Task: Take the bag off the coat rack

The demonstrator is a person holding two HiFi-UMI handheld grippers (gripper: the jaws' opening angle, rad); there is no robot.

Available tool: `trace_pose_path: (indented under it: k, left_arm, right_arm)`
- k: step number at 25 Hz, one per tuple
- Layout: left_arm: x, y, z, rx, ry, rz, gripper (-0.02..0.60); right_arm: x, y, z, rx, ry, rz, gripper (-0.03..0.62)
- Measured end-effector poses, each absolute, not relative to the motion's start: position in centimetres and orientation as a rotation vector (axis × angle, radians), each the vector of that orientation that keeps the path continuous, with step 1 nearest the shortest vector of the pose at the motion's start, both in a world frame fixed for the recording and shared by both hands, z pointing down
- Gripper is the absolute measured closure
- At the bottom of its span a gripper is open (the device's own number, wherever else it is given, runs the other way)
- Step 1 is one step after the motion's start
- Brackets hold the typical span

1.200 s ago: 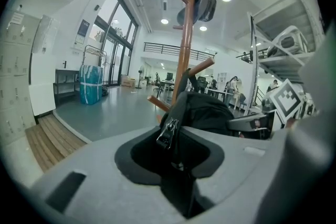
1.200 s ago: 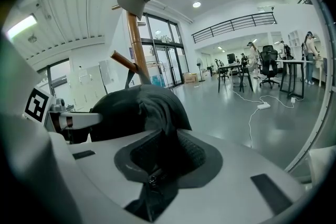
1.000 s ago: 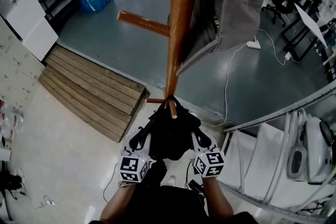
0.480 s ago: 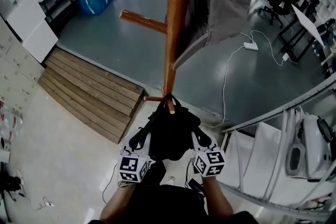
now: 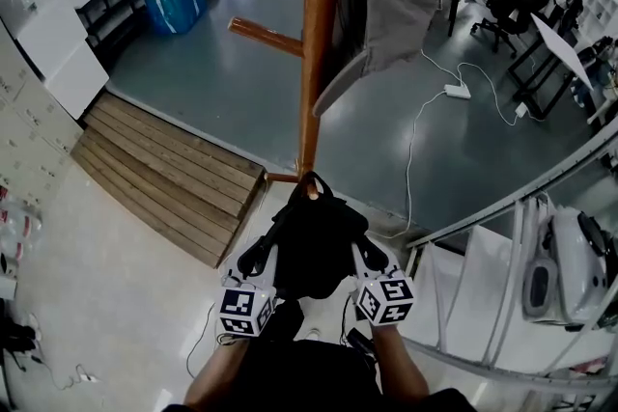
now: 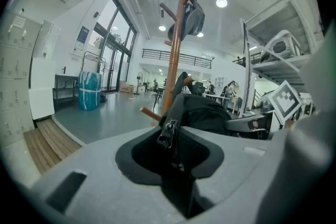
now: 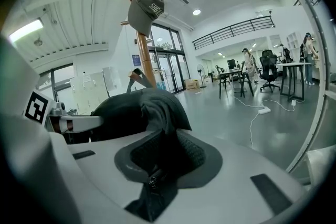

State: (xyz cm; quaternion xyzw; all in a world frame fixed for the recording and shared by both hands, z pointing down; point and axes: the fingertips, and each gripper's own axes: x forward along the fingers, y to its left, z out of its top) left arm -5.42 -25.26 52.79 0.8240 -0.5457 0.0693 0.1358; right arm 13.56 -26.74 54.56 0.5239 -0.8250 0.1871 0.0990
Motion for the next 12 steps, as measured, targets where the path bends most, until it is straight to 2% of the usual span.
trace_pose_path:
  k: [12]
  left_arm:
    - [-4.9,-22.8,51.1,2.429,-1.587,0.17,0.492]
  right_arm:
    - [13.8,-24.3,53.2,1.552,-2.467,0.53,0.516]
